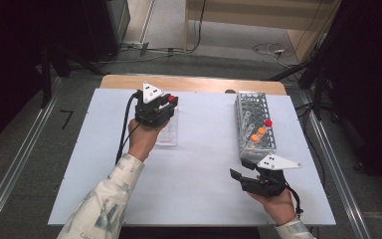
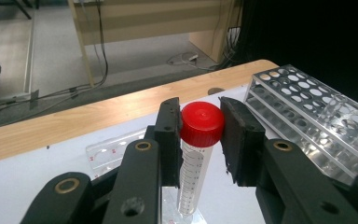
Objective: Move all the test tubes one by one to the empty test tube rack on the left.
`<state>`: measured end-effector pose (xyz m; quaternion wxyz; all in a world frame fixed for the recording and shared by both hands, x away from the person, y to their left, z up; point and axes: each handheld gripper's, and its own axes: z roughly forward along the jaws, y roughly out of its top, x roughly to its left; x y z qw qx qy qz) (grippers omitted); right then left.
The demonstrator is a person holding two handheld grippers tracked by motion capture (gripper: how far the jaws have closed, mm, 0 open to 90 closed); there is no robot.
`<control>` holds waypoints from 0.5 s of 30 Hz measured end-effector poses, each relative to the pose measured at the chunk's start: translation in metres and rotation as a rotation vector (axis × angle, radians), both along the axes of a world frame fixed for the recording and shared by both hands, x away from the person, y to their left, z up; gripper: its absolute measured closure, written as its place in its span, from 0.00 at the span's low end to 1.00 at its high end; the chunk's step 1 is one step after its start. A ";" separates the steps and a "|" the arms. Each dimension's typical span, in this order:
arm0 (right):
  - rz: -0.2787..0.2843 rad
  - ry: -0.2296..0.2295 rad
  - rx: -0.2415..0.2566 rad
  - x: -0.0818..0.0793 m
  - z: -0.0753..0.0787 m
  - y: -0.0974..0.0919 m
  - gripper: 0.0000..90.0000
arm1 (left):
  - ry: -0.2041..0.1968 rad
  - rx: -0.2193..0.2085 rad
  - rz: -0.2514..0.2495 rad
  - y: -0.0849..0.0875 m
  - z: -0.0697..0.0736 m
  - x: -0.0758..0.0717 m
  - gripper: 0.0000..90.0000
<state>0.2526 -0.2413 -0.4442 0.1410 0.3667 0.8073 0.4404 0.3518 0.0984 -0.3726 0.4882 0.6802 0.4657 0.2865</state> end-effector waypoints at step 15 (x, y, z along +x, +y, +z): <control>0.005 0.002 0.002 -0.001 0.000 0.000 0.46 | 0.037 0.010 0.009 -0.001 -0.023 0.004 0.77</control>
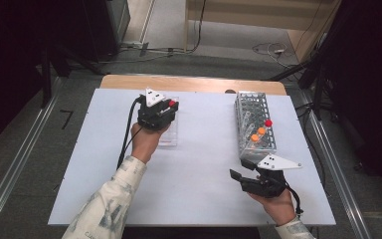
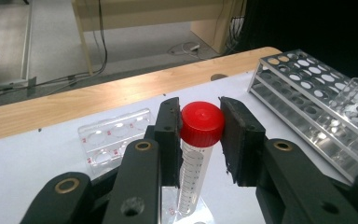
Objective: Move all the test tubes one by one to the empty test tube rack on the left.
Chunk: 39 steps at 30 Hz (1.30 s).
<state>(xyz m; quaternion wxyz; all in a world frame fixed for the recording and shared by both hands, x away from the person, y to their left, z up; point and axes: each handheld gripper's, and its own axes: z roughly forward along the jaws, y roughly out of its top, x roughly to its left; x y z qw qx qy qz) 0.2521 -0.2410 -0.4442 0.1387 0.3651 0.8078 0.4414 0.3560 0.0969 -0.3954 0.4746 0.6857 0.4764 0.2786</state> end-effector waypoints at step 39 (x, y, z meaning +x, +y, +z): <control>-0.084 -0.035 -0.003 0.001 0.005 -0.023 0.46 | 0.027 -0.038 -0.005 0.012 -0.007 -0.050 0.14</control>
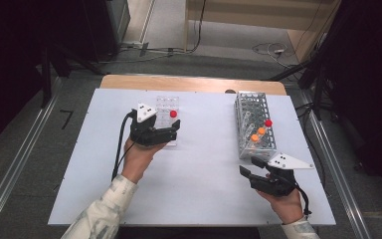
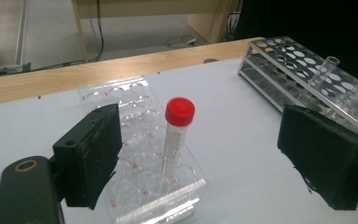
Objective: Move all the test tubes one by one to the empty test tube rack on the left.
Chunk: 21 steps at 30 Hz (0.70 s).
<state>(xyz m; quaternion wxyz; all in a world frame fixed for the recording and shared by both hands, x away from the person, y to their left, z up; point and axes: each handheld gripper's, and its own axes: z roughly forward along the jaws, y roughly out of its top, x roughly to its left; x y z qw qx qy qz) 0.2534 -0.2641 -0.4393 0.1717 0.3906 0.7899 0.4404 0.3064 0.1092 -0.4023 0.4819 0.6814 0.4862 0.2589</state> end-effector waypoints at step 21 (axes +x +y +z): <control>-0.269 -0.029 -0.060 0.046 0.010 -0.052 0.26 | 0.003 -0.007 -0.017 0.020 -0.009 -0.037 0.12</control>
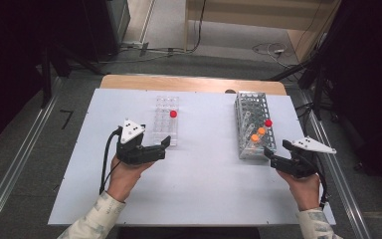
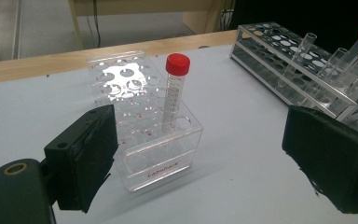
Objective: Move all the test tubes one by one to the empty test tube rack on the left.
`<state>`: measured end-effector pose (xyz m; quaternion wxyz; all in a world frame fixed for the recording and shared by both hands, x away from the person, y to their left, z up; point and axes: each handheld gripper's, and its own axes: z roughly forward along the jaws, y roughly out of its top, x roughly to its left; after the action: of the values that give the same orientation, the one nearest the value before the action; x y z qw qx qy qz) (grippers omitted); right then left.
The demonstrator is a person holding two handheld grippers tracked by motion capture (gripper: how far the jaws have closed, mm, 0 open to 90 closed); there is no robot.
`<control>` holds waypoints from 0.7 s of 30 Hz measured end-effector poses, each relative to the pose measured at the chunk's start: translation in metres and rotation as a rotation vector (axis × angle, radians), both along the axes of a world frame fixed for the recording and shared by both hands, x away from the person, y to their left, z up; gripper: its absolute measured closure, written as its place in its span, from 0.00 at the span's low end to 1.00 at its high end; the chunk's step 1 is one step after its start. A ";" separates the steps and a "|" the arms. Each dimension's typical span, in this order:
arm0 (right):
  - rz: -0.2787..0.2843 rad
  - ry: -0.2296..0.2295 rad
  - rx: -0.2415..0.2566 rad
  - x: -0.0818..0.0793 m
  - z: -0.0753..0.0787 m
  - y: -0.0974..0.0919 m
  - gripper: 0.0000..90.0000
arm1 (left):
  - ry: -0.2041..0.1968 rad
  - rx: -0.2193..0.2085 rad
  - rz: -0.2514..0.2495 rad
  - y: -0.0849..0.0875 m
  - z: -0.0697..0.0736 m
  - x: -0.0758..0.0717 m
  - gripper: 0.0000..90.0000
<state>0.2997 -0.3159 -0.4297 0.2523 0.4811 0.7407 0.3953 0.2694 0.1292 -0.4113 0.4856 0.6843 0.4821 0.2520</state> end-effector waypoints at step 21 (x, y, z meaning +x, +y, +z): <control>0.022 -0.021 0.011 0.044 -0.005 -0.001 0.59 | 0.009 -0.002 0.001 0.001 -0.002 0.001 0.13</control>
<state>0.3441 -0.3173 -0.4352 0.2528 0.4700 0.7411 0.4074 0.2699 0.1306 -0.4132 0.4839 0.6846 0.4851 0.2485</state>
